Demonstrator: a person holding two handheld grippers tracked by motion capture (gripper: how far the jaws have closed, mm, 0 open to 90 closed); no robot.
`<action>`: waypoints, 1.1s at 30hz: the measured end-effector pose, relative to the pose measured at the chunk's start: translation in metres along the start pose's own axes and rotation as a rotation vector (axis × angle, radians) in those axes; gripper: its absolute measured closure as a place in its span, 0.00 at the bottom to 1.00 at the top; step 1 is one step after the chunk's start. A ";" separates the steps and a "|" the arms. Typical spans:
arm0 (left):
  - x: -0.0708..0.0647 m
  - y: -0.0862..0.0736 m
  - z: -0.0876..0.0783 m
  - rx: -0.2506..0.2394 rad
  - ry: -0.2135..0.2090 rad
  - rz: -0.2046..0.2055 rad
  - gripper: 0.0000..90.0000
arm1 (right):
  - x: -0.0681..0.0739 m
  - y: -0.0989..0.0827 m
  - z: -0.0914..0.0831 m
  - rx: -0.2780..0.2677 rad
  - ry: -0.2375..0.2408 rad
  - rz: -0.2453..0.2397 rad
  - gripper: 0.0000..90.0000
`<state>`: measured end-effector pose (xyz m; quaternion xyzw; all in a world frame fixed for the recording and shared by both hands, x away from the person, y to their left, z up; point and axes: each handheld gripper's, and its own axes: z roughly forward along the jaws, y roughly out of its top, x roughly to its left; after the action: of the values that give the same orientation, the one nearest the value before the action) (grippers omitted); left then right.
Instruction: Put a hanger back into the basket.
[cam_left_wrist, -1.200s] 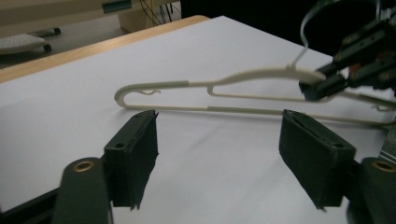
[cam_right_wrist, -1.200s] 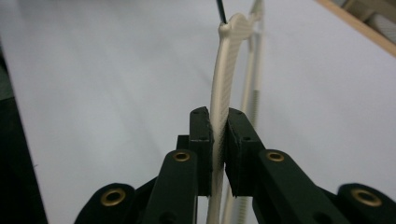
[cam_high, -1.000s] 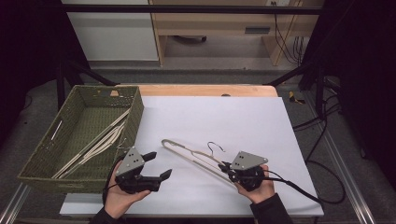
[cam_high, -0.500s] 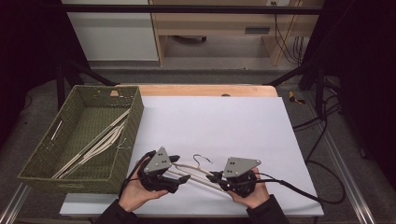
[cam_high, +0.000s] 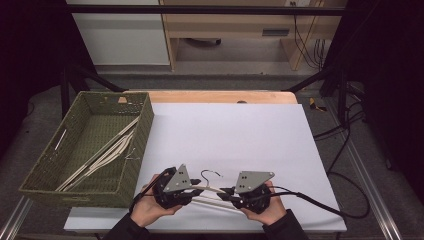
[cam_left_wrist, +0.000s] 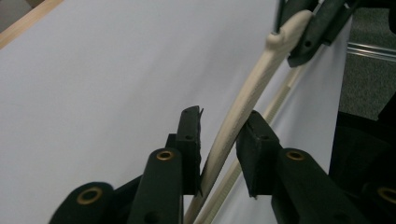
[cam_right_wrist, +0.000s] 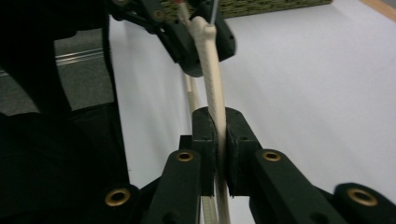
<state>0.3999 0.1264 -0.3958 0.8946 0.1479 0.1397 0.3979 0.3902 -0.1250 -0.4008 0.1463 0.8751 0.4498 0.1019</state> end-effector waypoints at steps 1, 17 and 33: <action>-0.001 0.001 -0.001 -0.001 -0.003 0.007 0.81 | 0.000 0.000 -0.001 -0.002 -0.011 0.001 0.91; -0.005 0.008 -0.027 -0.063 0.049 -0.082 0.96 | -0.011 -0.004 -0.025 -0.158 -0.229 0.077 0.39; 0.021 0.027 -0.097 -0.149 0.168 -0.133 0.96 | -0.041 -0.038 -0.069 -0.229 -0.340 0.285 0.14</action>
<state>0.3878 0.1818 -0.3102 0.8358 0.2290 0.1979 0.4581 0.4012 -0.2130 -0.3900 0.3294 0.7594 0.5246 0.1989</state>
